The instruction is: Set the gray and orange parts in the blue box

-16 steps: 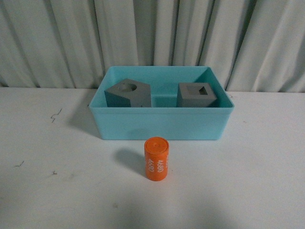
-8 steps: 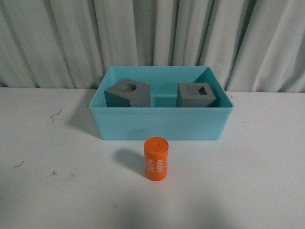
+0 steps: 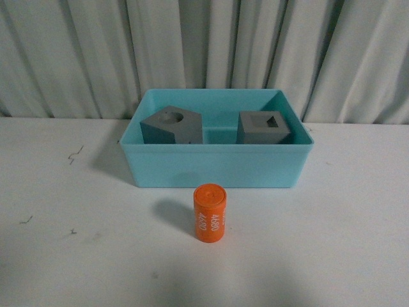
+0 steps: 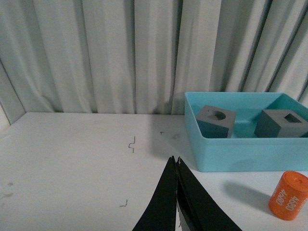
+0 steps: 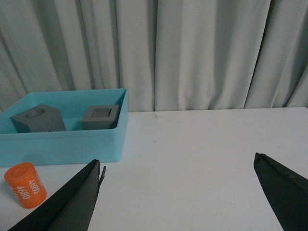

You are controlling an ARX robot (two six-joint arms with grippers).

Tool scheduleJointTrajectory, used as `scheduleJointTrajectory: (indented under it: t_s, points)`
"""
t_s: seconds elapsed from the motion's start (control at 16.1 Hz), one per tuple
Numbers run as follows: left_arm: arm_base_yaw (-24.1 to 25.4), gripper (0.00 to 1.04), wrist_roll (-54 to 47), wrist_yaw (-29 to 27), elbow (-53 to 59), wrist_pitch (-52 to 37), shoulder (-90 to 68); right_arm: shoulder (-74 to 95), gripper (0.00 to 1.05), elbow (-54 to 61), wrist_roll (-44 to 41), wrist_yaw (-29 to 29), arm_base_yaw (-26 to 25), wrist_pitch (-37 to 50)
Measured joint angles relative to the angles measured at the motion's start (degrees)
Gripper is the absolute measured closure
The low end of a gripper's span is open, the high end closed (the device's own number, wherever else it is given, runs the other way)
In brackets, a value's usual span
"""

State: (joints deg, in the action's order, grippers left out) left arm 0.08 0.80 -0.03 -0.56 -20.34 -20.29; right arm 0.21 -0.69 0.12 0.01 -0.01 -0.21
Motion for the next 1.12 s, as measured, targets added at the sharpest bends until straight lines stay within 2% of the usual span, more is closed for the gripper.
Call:
scheduleJointTrajectory:
  t_s: [0.56, 0.69, 1.12]
  points:
    - [0.0, 1.03, 0.0, 0.0, 0.0, 10.4, 10.4, 0.0, 0.06, 0.0, 0.02, -0.02, 0.0, 0.0]
    - [0.0, 1.03, 0.02, -0.04, -0.04, 21.09, 19.23, 0.0, 0.06, 0.0, 0.0, 0.0, -0.02, 0.02]
    - [-0.04, 1.03, 0.02, 0.0, -0.02, 20.55, 19.93, 0.0, 0.06, 0.0, 0.0, 0.0, 0.0, 0.02]
